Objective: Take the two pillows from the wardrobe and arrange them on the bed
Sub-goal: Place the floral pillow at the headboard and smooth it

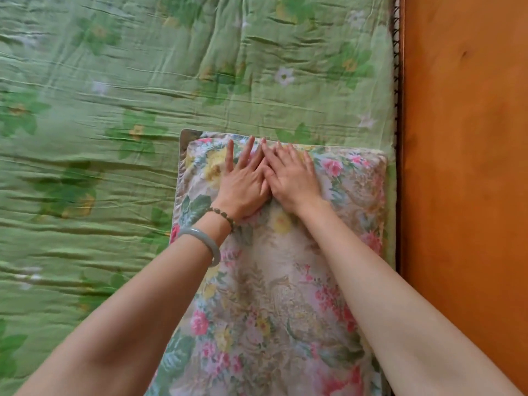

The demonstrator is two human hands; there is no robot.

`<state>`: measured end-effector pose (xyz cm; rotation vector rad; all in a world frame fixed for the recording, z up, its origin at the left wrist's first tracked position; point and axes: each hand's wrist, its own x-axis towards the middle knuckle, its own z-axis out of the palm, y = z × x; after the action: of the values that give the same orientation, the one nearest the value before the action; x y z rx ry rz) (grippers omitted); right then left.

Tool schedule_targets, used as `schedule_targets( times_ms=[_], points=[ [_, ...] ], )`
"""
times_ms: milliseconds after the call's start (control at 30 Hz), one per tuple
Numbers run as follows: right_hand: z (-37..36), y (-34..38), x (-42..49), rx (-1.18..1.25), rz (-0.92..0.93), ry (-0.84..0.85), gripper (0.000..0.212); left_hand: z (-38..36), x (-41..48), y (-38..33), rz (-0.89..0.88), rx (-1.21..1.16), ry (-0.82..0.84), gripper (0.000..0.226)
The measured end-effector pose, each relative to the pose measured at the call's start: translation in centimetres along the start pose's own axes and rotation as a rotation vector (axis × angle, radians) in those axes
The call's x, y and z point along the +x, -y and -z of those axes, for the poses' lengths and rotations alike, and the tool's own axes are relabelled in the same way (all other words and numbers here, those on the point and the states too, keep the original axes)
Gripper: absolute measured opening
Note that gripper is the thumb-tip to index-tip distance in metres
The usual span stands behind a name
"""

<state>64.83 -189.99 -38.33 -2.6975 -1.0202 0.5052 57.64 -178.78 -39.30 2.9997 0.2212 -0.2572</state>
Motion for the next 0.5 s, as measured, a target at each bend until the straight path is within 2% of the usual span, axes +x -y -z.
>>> schedule_targets(
  times_ms=[67,167,333,400,467,500],
  points=[
    [-1.1,-1.4,-0.5,-0.119,0.017,0.037,0.054,-1.0,-0.4,1.0,-0.008,0.027,0.012,0.068],
    [-1.5,-5.5,-2.2,-0.134,-0.044,0.009,0.058,-2.3,-1.7,3.9,0.044,0.014,-0.01,0.064],
    [-0.4,-12.8,-5.2,-0.168,-0.256,-0.016,0.064,-3.0,-4.4,8.3,0.184,-0.031,0.02,0.065],
    [0.6,-13.7,-6.2,-0.133,-0.427,-0.006,0.061,-2.4,-5.6,9.0,0.313,-0.035,0.061,0.067],
    [1.5,-11.7,-6.6,-0.073,-0.567,-0.109,0.061,-1.3,-6.7,7.9,0.392,-0.005,0.006,0.069],
    [1.7,-9.5,-6.8,-0.049,-0.55,-0.214,0.061,-0.7,-7.1,6.4,0.357,0.005,-0.061,0.07]
  ],
)
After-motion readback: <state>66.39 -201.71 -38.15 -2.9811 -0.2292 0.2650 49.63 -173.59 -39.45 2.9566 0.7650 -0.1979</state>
